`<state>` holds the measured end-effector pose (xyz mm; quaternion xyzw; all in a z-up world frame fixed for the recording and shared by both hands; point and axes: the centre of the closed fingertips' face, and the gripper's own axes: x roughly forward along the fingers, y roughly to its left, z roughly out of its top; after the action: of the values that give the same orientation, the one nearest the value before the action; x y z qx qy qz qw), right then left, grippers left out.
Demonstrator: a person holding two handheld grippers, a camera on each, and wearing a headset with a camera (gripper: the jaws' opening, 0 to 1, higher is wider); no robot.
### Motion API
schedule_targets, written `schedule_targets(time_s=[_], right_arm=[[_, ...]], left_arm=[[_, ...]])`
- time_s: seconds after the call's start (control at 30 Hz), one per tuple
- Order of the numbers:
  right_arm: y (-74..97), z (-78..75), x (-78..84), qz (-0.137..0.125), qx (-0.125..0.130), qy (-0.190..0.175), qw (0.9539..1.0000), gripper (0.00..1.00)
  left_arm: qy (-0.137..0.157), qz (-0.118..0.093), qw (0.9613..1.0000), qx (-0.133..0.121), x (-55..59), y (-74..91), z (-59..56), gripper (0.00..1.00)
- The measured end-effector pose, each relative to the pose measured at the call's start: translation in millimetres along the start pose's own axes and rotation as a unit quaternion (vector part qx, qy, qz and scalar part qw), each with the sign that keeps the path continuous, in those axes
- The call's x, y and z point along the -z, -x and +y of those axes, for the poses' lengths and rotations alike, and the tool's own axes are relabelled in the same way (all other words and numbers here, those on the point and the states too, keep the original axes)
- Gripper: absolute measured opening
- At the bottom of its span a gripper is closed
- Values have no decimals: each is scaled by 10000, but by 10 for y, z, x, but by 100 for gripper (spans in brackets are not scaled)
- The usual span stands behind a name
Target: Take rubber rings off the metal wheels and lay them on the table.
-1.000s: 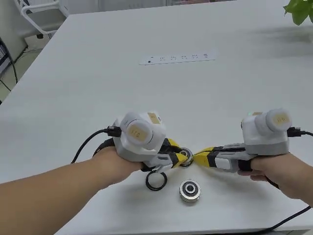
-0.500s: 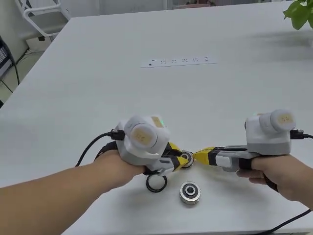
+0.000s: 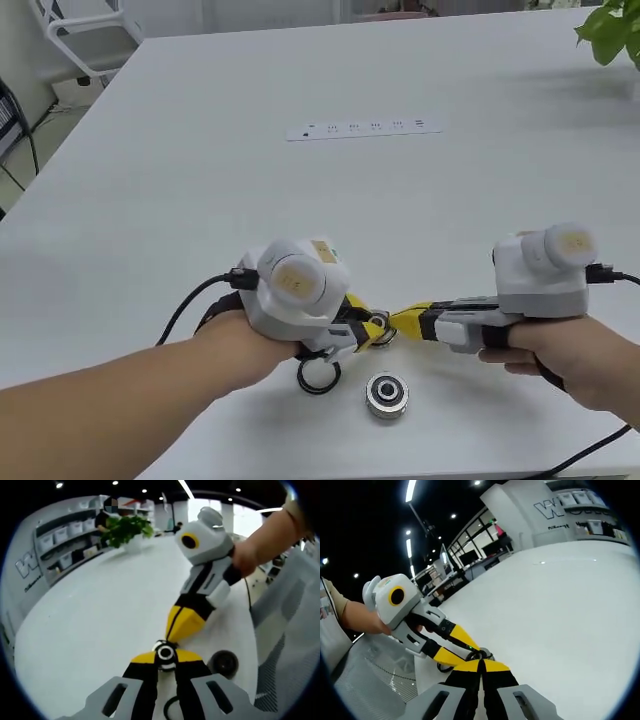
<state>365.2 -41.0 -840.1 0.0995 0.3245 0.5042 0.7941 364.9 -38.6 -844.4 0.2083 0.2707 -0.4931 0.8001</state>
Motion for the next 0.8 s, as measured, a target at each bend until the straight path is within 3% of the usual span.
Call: schedule_targets(time_s=[0.3,0.37,0.4,0.43,0.47,0.8], right_arm=[[-27,56,-4,-38,-119,-48,9999,0],[-36,94,-20,-88,-198,-58,9997,0],[-48,157,-78,-233,-367,-146,9989,0],[-50,151,-69,-158,-290,-188,9993,0],[-58,145,-68,-134,-290,16,9995,0],[11,156,-76,-248,-381,-354,9983,0]], left_arm=[[1,-1,10000,-17,-2,-2,2,13],[6,-2,10000,-26,-1,-3,1,13],[11,-10,10000,-31,-1,-3,-4,13],[24,-12,10000,-33,0,-2,-4,13],[41,-21,10000,-31,1,-2,-3,13],[61,-24,10000,-23,3,-2,-4,13]])
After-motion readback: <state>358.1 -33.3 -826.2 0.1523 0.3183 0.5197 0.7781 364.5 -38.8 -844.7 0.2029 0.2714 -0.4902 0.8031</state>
